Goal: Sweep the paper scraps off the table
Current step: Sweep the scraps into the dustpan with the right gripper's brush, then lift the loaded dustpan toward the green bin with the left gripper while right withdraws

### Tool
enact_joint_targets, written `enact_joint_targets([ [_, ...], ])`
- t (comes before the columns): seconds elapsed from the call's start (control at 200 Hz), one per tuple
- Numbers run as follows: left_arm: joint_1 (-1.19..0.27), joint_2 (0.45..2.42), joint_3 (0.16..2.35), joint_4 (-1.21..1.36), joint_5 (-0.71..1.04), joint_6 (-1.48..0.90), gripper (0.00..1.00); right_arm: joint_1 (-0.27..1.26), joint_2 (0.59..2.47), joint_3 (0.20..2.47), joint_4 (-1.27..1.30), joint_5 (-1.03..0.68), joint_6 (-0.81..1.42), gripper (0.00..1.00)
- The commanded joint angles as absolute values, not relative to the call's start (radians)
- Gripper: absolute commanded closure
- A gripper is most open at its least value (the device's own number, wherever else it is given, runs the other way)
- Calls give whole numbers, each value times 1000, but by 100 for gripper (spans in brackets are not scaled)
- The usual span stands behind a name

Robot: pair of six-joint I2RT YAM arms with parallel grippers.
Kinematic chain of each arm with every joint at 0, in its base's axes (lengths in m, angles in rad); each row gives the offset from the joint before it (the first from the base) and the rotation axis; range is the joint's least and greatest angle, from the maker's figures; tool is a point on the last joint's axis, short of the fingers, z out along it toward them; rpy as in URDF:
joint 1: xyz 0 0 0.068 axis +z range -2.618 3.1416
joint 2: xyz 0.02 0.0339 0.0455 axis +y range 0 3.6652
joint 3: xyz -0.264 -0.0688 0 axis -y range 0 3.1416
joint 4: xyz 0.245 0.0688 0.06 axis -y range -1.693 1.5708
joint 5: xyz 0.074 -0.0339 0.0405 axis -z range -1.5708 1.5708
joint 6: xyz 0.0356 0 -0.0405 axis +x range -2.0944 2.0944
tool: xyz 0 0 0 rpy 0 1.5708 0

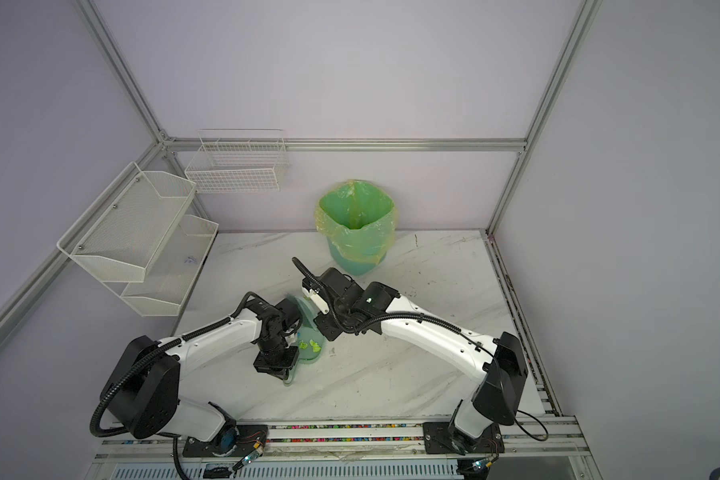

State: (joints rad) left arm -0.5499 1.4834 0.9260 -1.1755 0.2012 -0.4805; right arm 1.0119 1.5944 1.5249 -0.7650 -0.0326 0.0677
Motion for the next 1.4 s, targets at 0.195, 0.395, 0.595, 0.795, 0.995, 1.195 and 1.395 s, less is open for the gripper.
enact_joint_targets([
  [0.195, -545, 1460, 959, -1172, 198, -466, 100, 984, 1774, 1659, -740, 127, 123, 100],
  [0.395, -544, 1450, 960, -1174, 195, -469, 100, 982, 1895, 1820, -732, 178, 72, 100],
  [0.595, -546, 1362, 1000, -1208, 168, -482, 100, 965, 1934, 1851, -731, 180, 90, 100],
  [0.795, -546, 1295, 1052, -1257, 103, -486, 100, 902, 1861, 1756, -707, 123, 153, 100],
  [0.995, -546, 1282, 1060, -1258, 43, -488, 100, 856, 1752, 1642, -676, 100, 195, 100],
  [1.195, -544, 1281, 1132, -1312, -25, -482, 100, 818, 1658, 1560, -691, 113, 244, 100],
  [1.395, -537, 1291, 1301, -1426, -171, -461, 100, 808, 1543, 1439, -714, 105, 260, 100],
])
